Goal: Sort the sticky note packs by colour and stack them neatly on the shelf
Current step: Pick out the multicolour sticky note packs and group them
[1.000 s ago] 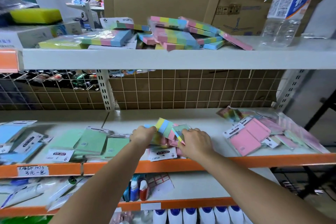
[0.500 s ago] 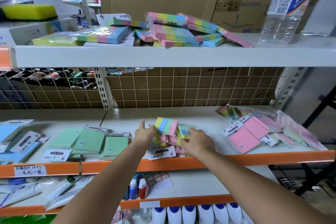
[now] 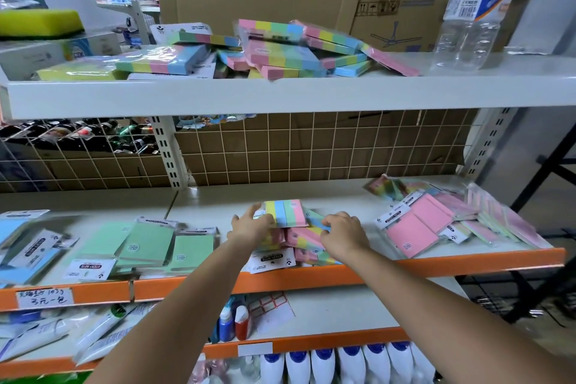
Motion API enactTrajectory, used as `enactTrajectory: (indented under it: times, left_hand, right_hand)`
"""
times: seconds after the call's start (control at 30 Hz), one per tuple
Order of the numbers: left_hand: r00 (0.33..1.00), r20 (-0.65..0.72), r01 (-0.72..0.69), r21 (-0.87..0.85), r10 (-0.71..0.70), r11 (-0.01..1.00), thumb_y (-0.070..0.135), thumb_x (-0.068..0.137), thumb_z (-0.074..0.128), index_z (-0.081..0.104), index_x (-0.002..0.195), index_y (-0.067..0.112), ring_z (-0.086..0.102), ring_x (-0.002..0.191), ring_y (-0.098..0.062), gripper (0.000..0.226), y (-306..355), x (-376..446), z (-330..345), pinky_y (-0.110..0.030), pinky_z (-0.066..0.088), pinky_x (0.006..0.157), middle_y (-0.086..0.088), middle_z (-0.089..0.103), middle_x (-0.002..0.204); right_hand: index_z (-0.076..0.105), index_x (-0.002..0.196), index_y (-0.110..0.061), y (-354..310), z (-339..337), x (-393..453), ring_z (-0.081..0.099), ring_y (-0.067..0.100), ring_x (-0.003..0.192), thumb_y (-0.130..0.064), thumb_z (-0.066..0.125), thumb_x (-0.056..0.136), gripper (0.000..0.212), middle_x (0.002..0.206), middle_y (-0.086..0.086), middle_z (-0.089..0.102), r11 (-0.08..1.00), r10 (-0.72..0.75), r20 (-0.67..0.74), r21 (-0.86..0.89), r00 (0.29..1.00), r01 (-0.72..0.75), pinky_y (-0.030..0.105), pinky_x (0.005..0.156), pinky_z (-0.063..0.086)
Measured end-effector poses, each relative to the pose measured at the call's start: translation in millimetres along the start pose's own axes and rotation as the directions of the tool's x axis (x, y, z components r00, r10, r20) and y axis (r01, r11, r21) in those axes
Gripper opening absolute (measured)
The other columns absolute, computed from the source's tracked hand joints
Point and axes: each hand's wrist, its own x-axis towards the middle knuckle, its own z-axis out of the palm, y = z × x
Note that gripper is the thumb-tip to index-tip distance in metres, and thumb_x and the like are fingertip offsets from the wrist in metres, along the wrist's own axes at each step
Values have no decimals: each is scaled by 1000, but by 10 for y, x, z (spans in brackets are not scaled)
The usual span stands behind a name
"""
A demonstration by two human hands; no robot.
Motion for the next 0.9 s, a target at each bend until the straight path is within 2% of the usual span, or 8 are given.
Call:
enactTrajectory:
  times: [0.13,0.3,0.4,0.5,0.67,0.73,0.8,0.9]
  left_hand:
    - [1000,7,-20,38,19,999,43,57,48,47,128,52,45,125,-38,71,45,-76,-2,-49,39,105,-7,22,151]
    - [993,11,-114,199,114,973,34,88,49,48,129,46,18,141,-39,44,133,-301,-24,-48,22,114,-4,11,159]
    - [982,5,-186,222,189,957,32,87,51,55,120,42,3,145,-33,35,97,-309,-24,-48,12,116,2,10,160]
    - [961,12,-270,275,277,923,27,83,56,56,112,37,2,146,-32,31,58,-335,-1,-52,14,114,10,11,160]
    - [945,13,-318,269,327,909,24,85,56,56,102,29,-1,147,-31,18,68,-371,5,-54,1,115,16,21,157]
    - [948,32,-313,265,316,912,26,85,56,56,100,28,1,147,-29,15,97,-383,-3,-51,-2,115,7,44,147]
    - [949,49,-313,268,311,911,33,85,60,54,97,29,9,146,-28,15,111,-362,2,-51,3,115,-1,65,120]
    - [932,45,-356,284,359,890,38,80,68,52,91,33,28,138,-25,20,123,-320,46,-51,13,112,6,64,102]
  right_hand:
    - [57,133,-25,47,19,-27,46,25,122,-15,47,92,43,132,3,56,1000,1,38,22,999,-1,35,98,44]
    - [60,128,-25,39,-27,-46,54,27,114,-13,49,91,40,127,5,62,999,-14,60,34,998,12,32,92,49]
    - [64,122,-22,35,-47,-30,58,28,109,-11,50,89,38,124,7,63,997,-9,84,79,996,2,32,90,50]
    - [63,120,-22,37,-38,-13,58,28,108,-12,50,89,35,125,7,63,995,-2,86,104,996,-7,31,89,50]
    - [43,141,-26,14,-9,14,48,27,123,-11,45,93,51,139,5,49,997,-67,32,41,997,65,34,95,44]
    - [33,149,-30,-6,-8,25,40,25,133,-6,43,92,63,150,0,40,992,-122,79,46,989,118,34,103,40]
    - [37,147,-33,-28,4,36,44,27,129,-5,43,89,64,146,1,45,989,-135,127,75,983,127,34,100,42]
    - [57,128,-32,-45,26,38,55,31,112,-10,47,85,49,127,5,61,990,-105,76,108,992,96,35,89,49]
